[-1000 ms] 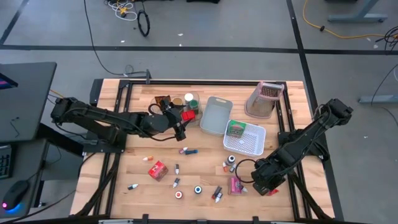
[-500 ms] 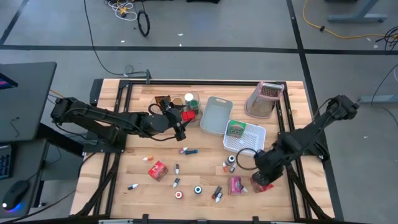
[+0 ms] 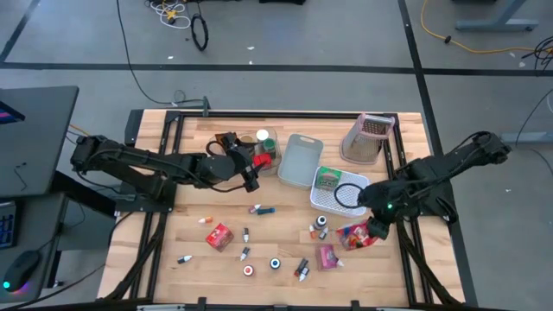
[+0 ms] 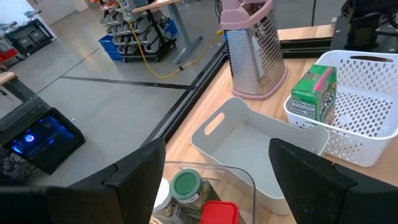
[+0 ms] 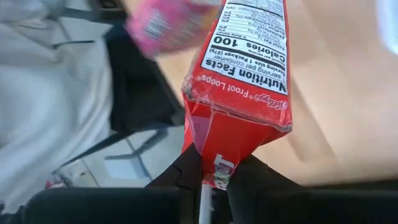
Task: Pick & Place Kitchen Items
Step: Put the right red cereal box into the white bin
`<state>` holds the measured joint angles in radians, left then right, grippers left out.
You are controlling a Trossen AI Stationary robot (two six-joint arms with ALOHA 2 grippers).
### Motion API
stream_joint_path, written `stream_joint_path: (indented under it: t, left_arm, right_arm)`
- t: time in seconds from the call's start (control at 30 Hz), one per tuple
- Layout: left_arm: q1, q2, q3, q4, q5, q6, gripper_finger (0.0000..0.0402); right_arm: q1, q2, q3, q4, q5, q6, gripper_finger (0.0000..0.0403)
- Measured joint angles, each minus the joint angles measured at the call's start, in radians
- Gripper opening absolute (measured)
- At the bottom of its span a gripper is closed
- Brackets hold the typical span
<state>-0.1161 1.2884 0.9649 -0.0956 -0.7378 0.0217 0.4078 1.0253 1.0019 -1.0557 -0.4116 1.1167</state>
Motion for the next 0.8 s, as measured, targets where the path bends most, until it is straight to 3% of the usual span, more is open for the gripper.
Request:
stream_joint_path:
  t: [0.27,0.5,0.6,0.8]
  left_arm:
    - [0.028,0.0,0.0,0.0,0.024,-0.027,0.0297]
    - [0.041,0.0,0.0,0.0,0.024,-0.037,0.0297]
    - [0.041,0.0,0.0,0.0,0.024,-0.036,0.0297]
    - [0.04,0.0,0.0,0.0,0.024,-0.036,0.0297]
  right_arm:
    - [-0.103,-0.041,0.049,-0.103,0.018,-0.203,0.0057]
    - [-0.204,-0.018,0.242,-0.44,0.246,-0.408,0.0056]
    - [-0.247,-0.005,0.264,-0.516,0.346,-0.507,0.0065]
    - [-0.344,0.064,0.195,-0.492,0.351,-0.735,0.0073]
